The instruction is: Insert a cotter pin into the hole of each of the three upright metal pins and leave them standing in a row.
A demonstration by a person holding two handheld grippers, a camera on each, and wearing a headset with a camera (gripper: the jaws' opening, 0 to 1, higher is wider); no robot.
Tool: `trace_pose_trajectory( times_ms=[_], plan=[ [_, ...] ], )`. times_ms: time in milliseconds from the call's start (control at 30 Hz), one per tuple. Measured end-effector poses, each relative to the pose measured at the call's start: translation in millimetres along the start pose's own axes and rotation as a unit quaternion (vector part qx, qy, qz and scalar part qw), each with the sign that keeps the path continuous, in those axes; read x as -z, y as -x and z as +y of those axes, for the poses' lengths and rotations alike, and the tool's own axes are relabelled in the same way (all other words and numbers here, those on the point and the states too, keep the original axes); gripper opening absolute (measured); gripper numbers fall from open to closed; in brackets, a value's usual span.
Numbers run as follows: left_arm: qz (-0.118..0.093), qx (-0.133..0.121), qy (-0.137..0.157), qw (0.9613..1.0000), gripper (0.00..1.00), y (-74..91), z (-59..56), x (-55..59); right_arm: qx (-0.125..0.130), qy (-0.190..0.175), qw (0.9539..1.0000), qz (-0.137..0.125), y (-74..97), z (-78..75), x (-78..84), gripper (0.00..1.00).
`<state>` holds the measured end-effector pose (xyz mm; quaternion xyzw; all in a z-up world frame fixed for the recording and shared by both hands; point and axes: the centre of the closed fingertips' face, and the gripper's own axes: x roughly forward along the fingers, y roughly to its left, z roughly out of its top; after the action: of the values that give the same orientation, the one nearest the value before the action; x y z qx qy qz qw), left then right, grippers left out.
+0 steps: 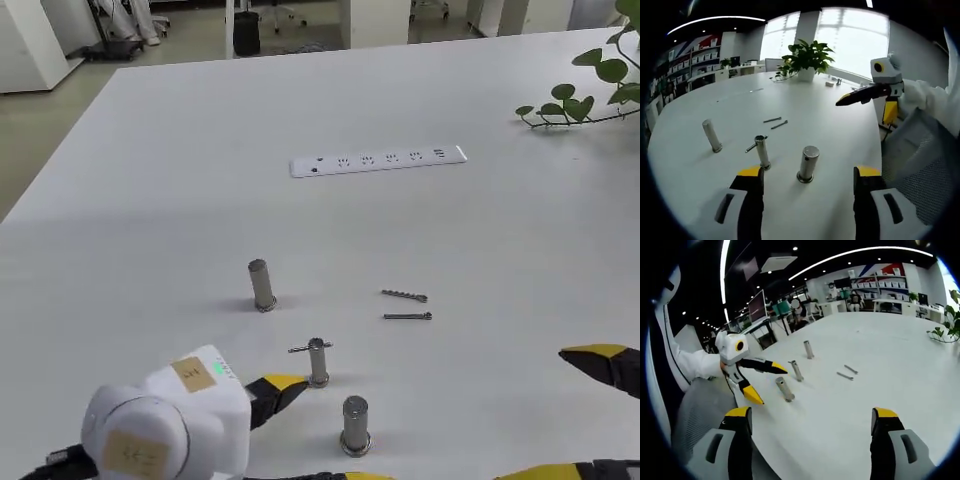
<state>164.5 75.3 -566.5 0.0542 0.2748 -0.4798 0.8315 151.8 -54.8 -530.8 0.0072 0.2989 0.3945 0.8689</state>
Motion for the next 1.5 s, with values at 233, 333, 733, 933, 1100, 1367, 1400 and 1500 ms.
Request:
trace_pose_trajectory(
  times_ms=[233, 333, 733, 933, 1100, 1367, 1400, 1500],
  plan=[
    [0.011, 0.010, 0.023, 0.9996, 0.96, 11.3, 5.0, 11.7, 0.003, 0.001, 1.0000, 0.003, -0.1, -1.4, 1.3, 0.97],
    [-0.005, 0.010, 0.050, 0.9987, 0.99, 15.6, 7.6, 8.9, 0.001, 0.004, 1.0000, 0.009, -1.1, 0.6, 3.4, 0.97],
    [-0.008, 0.002, 0.060, 0.9982, 0.99, 24.1, 11.5, 5.4, 0.005, 0.007, 0.9999, 0.013, 0.0, -2.8, 2.9, 0.97],
    [-0.011, -0.004, 0.073, 0.9973, 0.99, 28.0, 12.2, 4.0, 0.004, 0.025, 0.9994, 0.024, 1.3, -9.2, -2.3, 0.97],
    [-0.009, -0.004, 0.073, 0.9973, 0.99, 30.0, 12.8, 6.5, -0.001, 0.057, 0.9975, 0.043, -1.2, -16.4, -9.6, 0.96],
    [-0.003, -0.002, 0.062, 0.9981, 0.99, 30.9, 13.2, 8.2, -0.010, 0.119, 0.9893, 0.084, -11.3, -31.1, -23.8, 0.95],
    [-0.004, -0.003, 0.063, 0.9980, 0.99, 31.1, 13.5, 7.8, -0.009, 0.129, 0.9862, 0.104, -11.9, -35.3, -21.6, 0.94],
    [-0.008, -0.004, 0.061, 0.9981, 0.99, 31.8, 13.5, 6.8, -0.005, 0.140, 0.9834, 0.116, -18.5, -44.3, -25.5, 0.92]
  ],
)
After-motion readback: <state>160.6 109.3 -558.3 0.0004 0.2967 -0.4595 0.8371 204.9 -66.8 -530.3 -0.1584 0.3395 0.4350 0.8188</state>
